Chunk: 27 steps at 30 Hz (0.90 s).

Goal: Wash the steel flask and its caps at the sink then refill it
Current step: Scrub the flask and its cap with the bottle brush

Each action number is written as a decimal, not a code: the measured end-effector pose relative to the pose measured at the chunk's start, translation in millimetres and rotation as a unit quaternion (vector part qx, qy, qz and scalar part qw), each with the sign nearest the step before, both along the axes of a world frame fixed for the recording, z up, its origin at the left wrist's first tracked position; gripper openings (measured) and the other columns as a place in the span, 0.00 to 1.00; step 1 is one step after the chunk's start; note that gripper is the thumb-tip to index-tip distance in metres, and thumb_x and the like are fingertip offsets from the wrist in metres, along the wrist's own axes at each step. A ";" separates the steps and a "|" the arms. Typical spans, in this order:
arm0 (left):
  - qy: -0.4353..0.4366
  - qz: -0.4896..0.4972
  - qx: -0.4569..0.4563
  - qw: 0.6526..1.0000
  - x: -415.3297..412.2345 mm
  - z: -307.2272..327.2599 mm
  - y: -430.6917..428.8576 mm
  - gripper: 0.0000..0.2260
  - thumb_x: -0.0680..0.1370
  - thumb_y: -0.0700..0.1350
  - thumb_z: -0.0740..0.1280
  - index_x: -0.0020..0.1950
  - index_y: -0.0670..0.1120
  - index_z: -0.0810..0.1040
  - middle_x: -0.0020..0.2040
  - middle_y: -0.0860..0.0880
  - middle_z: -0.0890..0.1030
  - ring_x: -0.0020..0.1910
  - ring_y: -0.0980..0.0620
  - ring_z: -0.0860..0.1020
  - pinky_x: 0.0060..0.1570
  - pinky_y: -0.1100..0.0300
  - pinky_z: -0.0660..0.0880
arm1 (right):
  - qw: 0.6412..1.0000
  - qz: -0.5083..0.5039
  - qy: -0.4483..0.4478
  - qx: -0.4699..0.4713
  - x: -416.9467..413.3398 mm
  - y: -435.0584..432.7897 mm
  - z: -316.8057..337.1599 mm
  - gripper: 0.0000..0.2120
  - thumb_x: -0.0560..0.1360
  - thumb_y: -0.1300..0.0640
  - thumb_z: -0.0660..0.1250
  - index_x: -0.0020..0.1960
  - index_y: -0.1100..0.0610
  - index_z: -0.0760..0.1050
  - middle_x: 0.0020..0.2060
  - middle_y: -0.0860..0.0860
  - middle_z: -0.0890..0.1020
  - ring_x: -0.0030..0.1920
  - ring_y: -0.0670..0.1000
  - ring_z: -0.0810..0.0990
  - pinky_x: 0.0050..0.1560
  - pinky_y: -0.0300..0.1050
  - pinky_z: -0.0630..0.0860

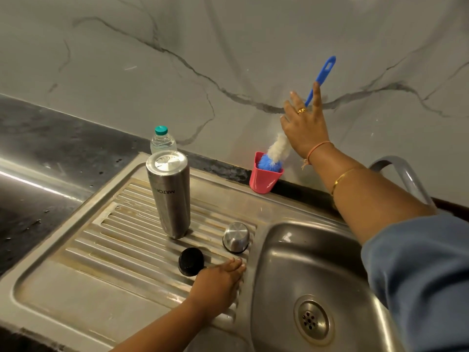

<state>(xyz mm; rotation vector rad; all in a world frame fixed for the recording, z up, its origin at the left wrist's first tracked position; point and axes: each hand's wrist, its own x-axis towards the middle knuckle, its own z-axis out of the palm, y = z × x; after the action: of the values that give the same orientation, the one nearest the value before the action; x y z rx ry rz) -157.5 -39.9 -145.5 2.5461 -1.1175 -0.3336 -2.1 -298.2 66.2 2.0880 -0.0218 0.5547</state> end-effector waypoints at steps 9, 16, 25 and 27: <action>0.005 -0.002 0.026 1.000 -5.8 6.2 -3.7 0.19 0.68 0.52 0.58 0.53 0.56 0.84 0.54 0.59 0.83 0.48 0.62 0.82 0.30 0.68 0.76 | 0.995 0.034 -0.042 -0.085 -20.7 1.2 -0.8 0.21 0.72 0.58 0.69 0.64 0.50 0.74 0.69 0.53 0.70 0.73 0.58 0.61 0.61 0.71 0.30; -0.022 0.019 0.049 0.998 -7.9 8.9 -8.0 0.23 0.83 0.47 0.51 0.78 0.53 0.53 0.78 0.56 0.52 0.76 0.56 0.54 0.68 0.59 0.63 | 0.990 0.079 -0.048 -0.110 -33.6 4.6 -4.0 0.22 0.73 0.59 0.68 0.66 0.51 0.72 0.69 0.54 0.70 0.73 0.58 0.62 0.63 0.70 0.33; -0.011 0.013 0.063 0.998 -9.8 11.4 -8.2 0.24 0.82 0.45 0.52 0.79 0.51 0.51 0.79 0.54 0.50 0.77 0.55 0.52 0.69 0.59 0.61 | 0.984 0.128 -0.024 -0.126 -41.1 6.9 -2.4 0.20 0.71 0.60 0.70 0.62 0.53 0.76 0.65 0.53 0.75 0.71 0.58 0.67 0.66 0.67 0.37; -0.014 0.010 0.061 0.998 -9.6 10.5 -7.8 0.25 0.82 0.45 0.52 0.79 0.51 0.50 0.79 0.54 0.50 0.77 0.55 0.51 0.69 0.59 0.60 | 0.980 0.149 -0.013 -0.128 -43.6 8.0 -3.8 0.20 0.70 0.61 0.70 0.61 0.54 0.77 0.64 0.54 0.77 0.70 0.58 0.67 0.67 0.66 0.36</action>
<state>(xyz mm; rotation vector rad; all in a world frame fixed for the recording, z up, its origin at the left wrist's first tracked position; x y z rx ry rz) -167.2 -47.7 -135.0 2.6749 -1.1118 -0.3731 -45.7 -290.2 62.4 1.8414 0.3353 0.7242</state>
